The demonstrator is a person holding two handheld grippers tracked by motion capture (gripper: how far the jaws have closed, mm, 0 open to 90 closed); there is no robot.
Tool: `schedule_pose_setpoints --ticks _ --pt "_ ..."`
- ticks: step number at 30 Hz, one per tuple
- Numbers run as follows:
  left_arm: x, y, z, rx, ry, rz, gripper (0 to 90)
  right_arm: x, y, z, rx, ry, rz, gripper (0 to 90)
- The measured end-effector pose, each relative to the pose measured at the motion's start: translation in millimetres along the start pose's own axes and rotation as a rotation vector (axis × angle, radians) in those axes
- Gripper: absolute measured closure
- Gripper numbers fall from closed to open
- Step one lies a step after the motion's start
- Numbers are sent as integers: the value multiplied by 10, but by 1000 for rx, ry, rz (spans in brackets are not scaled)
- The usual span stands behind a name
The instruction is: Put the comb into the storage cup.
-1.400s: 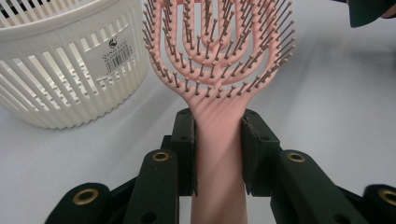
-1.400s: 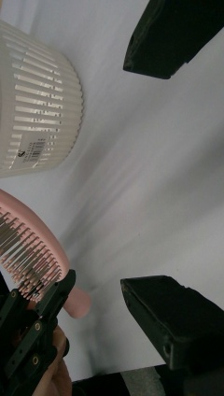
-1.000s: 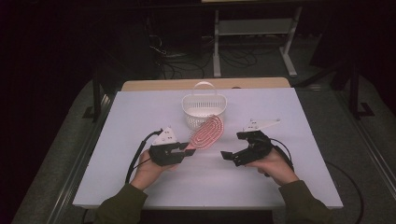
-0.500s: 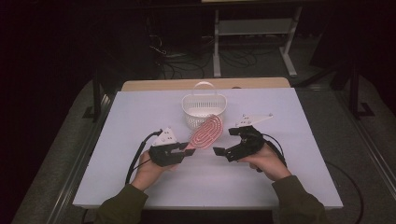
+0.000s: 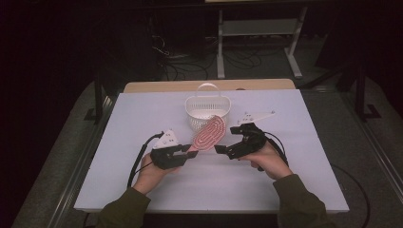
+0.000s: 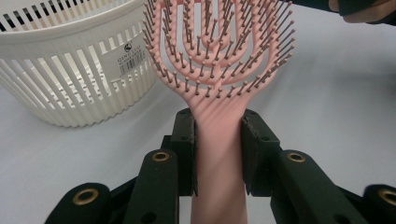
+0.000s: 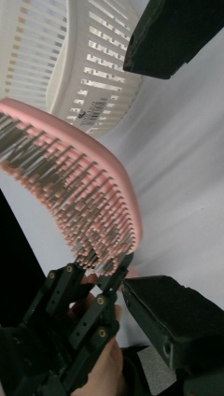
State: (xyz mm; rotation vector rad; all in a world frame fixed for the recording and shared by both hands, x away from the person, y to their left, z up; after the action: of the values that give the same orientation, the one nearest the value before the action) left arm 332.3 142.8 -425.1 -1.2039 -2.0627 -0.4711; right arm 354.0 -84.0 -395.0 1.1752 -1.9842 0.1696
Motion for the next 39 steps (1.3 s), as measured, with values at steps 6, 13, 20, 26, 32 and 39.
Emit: schedule_pose_setpoints --ticks 6,13,20,26,32,39 --pt "7 -3 -1 -1 -2 -1 703 -20 -9 -75 0 -5 -6 0" --pt "11 4 -2 0 -6 -9 702 -53 -5 -138 -5 -13 -8 0" --pt "-5 -12 -2 -3 -8 -10 703 -85 11 -231 -9 -24 -18 0" --pt "-33 -39 -10 -12 -10 -7 702 -111 23 -241 -15 -25 -24 0" --pt "-55 -78 -20 -28 -13 -8 703 -107 33 -239 -25 -38 -30 12" --pt "-76 -105 -23 -33 -15 -7 702 -114 39 -233 -29 -37 -34 37"
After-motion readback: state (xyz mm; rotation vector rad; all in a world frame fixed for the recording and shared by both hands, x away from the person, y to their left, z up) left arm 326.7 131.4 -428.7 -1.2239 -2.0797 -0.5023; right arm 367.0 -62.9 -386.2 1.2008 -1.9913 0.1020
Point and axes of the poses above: each handheld gripper's, and its own axes: x roughly backward along the jaws, z roughly out of its underside, y roughly to its left, the point moved 4 cm from there along -x, roughly forward along the jaws, and after that the axes turned 15 degrees about y, right-handed, at the moved point
